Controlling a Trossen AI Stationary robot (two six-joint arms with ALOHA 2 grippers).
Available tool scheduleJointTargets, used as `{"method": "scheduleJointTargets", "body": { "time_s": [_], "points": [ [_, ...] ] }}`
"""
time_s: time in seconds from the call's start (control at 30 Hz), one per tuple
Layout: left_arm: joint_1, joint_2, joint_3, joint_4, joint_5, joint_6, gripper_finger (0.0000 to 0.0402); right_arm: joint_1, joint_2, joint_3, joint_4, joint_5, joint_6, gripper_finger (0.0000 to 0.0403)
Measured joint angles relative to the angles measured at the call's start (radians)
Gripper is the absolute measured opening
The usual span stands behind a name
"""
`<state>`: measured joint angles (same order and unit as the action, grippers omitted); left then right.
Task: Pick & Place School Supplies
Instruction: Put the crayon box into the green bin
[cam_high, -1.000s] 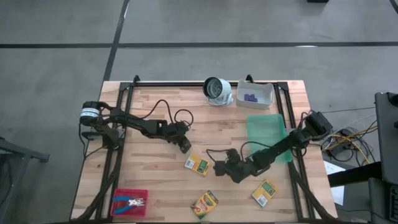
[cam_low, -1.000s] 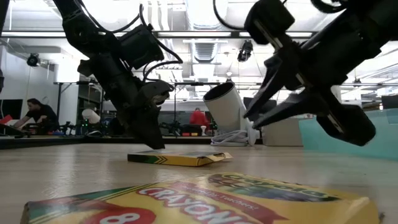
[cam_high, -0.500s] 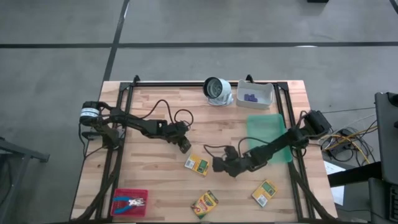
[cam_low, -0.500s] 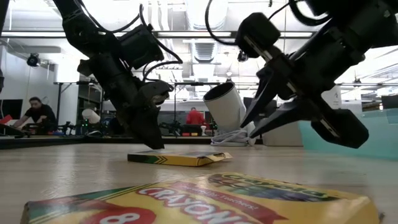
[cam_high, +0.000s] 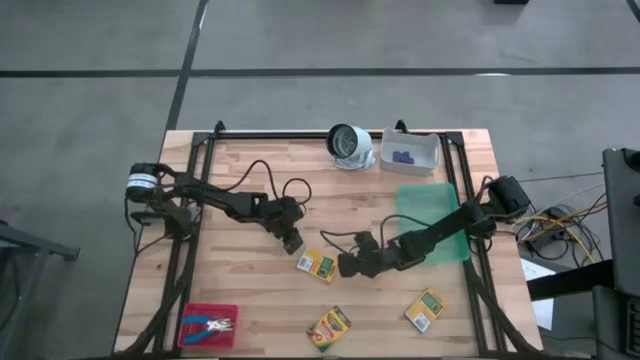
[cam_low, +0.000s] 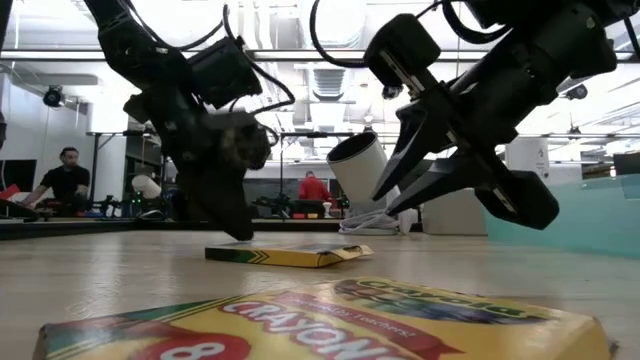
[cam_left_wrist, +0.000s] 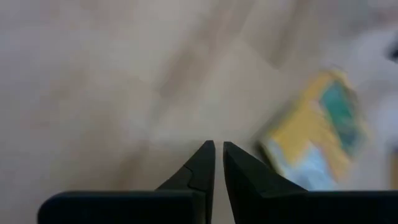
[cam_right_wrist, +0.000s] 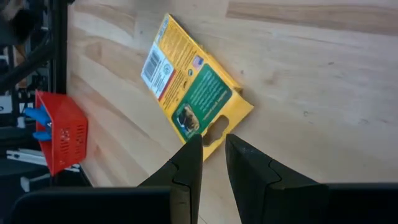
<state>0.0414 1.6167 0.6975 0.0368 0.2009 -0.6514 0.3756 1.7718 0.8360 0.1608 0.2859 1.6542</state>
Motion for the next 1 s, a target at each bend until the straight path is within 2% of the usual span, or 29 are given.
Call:
{"method": "scheduleJointTargets", "body": {
  "time_s": [0.07, 0.3, 0.5, 0.67, 1.0],
  "points": [
    [-0.007, -0.016, 0.0, 0.009, 0.054, 0.022, 0.0037, 0.0, 0.0, 0.001, 0.0, 0.0, -0.012, 0.0068],
    [-0.068, -0.046, 0.0, 0.015, 0.134, 0.082, 0.0037, -0.001, 0.031, 0.009, 0.002, 0.001, -0.009, 0.0068],
    [-0.096, -0.045, 0.0, 0.015, 0.113, 0.078, 0.0037, -0.001, 0.058, 0.023, 0.001, 0.006, -0.003, 0.0068],
    [-0.097, -0.045, -0.001, 0.013, 0.028, 0.073, 0.0037, -0.004, 0.079, 0.058, 0.013, 0.053, -0.023, 0.0068],
    [-0.097, -0.045, -0.006, 0.007, 0.009, 0.05, 0.0037, -0.021, 0.071, 0.145, 0.009, 0.049, -0.206, 0.0068]
  ]
}}
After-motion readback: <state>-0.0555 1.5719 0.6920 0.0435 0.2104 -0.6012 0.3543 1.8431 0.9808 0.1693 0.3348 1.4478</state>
